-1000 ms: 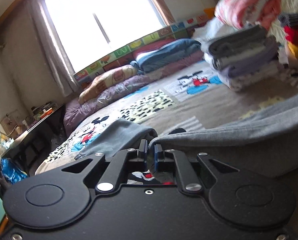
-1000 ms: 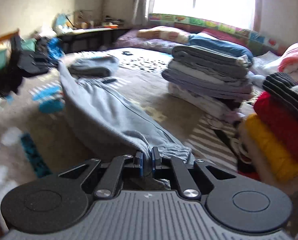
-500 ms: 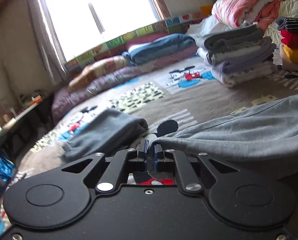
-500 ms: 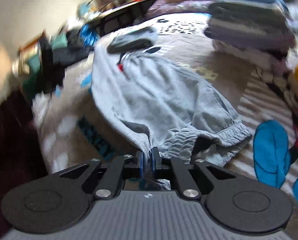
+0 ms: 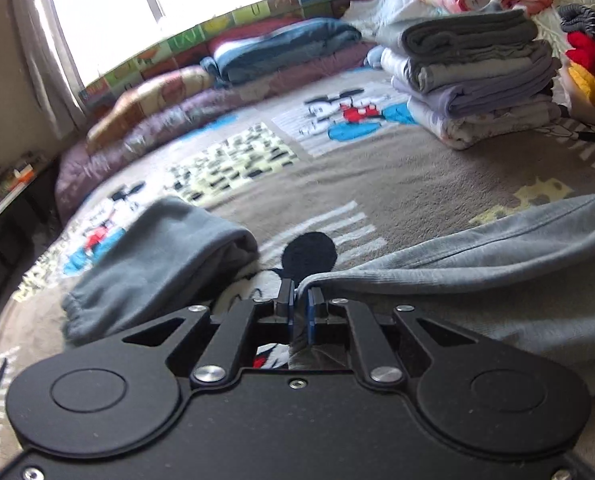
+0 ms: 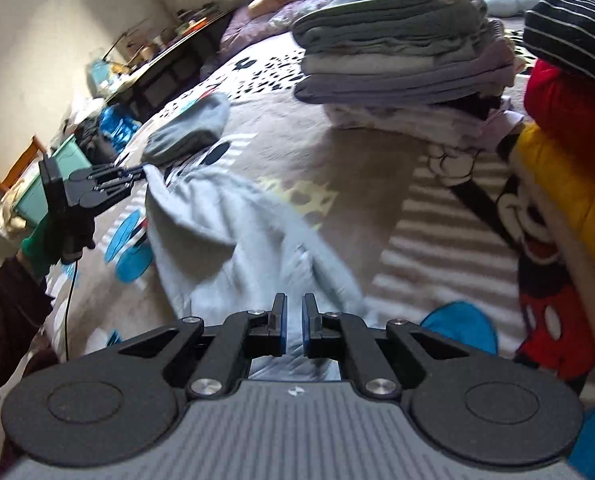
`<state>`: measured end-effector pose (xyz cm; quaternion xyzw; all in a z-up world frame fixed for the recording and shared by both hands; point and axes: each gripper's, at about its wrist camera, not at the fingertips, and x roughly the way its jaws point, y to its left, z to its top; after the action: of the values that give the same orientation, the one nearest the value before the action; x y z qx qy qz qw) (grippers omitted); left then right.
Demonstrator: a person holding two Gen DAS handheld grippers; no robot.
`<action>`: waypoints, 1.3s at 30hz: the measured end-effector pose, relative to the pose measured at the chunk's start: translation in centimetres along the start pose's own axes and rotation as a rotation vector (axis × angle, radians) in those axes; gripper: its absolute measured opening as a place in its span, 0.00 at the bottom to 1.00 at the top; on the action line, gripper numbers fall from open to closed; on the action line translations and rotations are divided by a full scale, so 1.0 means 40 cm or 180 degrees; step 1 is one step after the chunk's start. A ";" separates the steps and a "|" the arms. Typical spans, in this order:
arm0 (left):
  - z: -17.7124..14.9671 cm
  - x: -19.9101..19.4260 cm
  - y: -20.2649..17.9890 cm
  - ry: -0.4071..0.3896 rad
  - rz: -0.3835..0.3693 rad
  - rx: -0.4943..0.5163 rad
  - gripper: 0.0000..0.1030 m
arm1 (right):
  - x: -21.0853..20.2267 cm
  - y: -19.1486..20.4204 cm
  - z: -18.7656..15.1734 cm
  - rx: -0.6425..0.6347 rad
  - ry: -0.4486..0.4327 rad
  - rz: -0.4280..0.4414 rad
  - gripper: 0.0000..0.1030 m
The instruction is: Fold clothes
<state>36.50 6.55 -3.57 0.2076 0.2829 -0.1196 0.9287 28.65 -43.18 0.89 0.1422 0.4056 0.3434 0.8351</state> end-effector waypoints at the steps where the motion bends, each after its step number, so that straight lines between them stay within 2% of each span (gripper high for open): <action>1: 0.003 0.014 0.001 0.0041 -0.0025 -0.0015 0.05 | -0.001 -0.008 0.007 0.0012 -0.0041 0.0018 0.09; 3: 0.004 0.033 0.002 0.0092 -0.0069 -0.0028 0.05 | -0.003 -0.024 0.022 0.0035 -0.0124 0.0053 0.14; 5: 0.001 0.033 0.000 0.0081 -0.0085 -0.0018 0.05 | -0.032 0.006 -0.011 -0.0259 -0.0268 0.0159 0.18; 7: -0.005 0.028 0.005 0.0059 -0.0103 -0.0056 0.05 | -0.057 0.048 -0.075 -0.0552 -0.0397 0.0149 0.47; 8: -0.008 0.026 0.007 0.0049 -0.0112 -0.0075 0.05 | -0.063 0.073 -0.109 -0.0762 -0.0414 0.0109 0.50; 10: -0.012 0.020 0.011 0.0037 -0.0131 -0.0123 0.05 | -0.068 0.124 -0.175 -0.1219 -0.0389 0.0021 0.51; 13: -0.015 0.012 0.010 0.0036 -0.0135 -0.0133 0.05 | -0.047 0.187 -0.252 -0.1911 -0.0171 -0.0252 0.51; 18: -0.026 0.005 0.005 0.0048 -0.0093 -0.0173 0.05 | 0.007 0.303 -0.385 -0.3685 0.0402 -0.0700 0.51; 21: -0.034 0.001 0.004 0.0062 -0.0073 -0.0202 0.05 | 0.052 0.313 -0.466 -0.4770 0.0807 -0.1111 0.50; 23: -0.035 -0.001 0.004 0.0063 -0.0064 -0.0213 0.05 | 0.075 0.293 -0.493 -0.5196 0.0786 -0.1404 0.50; 28: -0.034 -0.004 0.006 0.0047 -0.0050 -0.0241 0.05 | 0.120 0.258 -0.558 -0.5754 0.0402 -0.1774 0.62; 30: -0.035 -0.002 0.004 0.0048 -0.0048 -0.0229 0.05 | 0.132 0.251 -0.577 -0.5835 0.0381 -0.1789 0.66; 35: -0.034 -0.001 0.003 0.0028 -0.0049 -0.0233 0.05 | 0.144 0.249 -0.587 -0.6015 0.0406 -0.1745 0.64; 36: -0.034 -0.001 0.002 0.0022 -0.0051 -0.0238 0.05 | 0.146 0.251 -0.582 -0.6032 0.0411 -0.1746 0.66; 37: -0.035 -0.001 0.002 0.0017 -0.0048 -0.0242 0.05 | 0.149 0.253 -0.577 -0.6050 0.0416 -0.1748 0.72; 39: -0.037 0.000 0.001 0.0010 -0.0044 -0.0255 0.05 | 0.154 0.258 -0.568 -0.6085 0.0425 -0.1751 0.74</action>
<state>35.80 7.27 -4.68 0.1685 0.2903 -0.1143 0.9350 9.02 -32.40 -11.69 -0.7085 0.0237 0.3276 0.6246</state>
